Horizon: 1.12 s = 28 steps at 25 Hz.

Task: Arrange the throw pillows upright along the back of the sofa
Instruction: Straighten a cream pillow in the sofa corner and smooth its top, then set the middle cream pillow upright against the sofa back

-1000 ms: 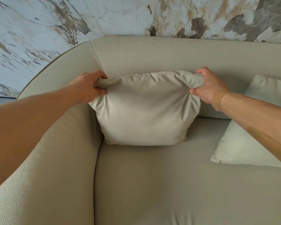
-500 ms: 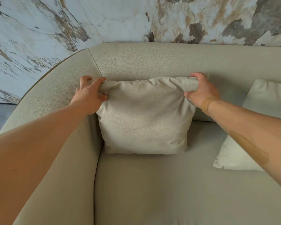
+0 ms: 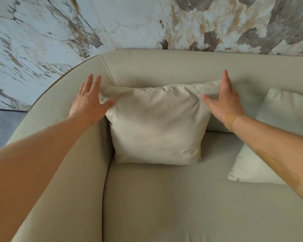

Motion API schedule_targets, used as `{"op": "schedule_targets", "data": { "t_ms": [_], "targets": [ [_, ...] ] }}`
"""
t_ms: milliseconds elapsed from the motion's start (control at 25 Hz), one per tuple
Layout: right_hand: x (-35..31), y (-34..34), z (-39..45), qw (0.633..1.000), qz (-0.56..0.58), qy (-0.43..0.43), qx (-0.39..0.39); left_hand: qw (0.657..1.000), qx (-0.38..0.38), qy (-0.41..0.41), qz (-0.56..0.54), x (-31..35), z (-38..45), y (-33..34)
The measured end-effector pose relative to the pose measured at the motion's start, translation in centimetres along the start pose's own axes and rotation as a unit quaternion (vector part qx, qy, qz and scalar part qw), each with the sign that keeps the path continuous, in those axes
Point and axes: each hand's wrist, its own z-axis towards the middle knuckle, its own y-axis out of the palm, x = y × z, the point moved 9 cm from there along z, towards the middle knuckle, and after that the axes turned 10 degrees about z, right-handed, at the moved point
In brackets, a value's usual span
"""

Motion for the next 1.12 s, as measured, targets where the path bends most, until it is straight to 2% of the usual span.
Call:
{"op": "schedule_targets", "data": {
  "t_ms": [200,280,560,720,880,1120],
  "targets": [
    [1.1,-0.6,-6.7,0.982,-0.153,-0.032,-0.107,0.996,-0.022,0.068,0.061,2.6,-5.8,0.6],
    [1.2,-2.4,-9.0,0.974,-0.19,-0.032,-0.119,0.99,-0.023,0.105,0.091,4.0,-7.4,-0.4],
    [0.5,-13.4,-20.1,0.953,-0.285,-0.003,-0.097,0.988,-0.021,0.119,0.094,8.8,-16.0,-8.1],
    [-1.7,-19.2,-24.9,0.954,-0.289,0.0,-0.081,0.988,-0.015,0.131,0.075,13.2,-22.5,-12.3],
    [-2.7,-24.2,-27.3,0.959,-0.276,0.006,-0.059,0.989,-0.028,0.13,0.063,16.5,-27.1,-14.3],
    [0.6,-32.7,-27.5,0.968,-0.25,0.006,-0.022,0.988,-0.025,0.129,0.078,22.4,-30.6,-14.2]
  ]
}}
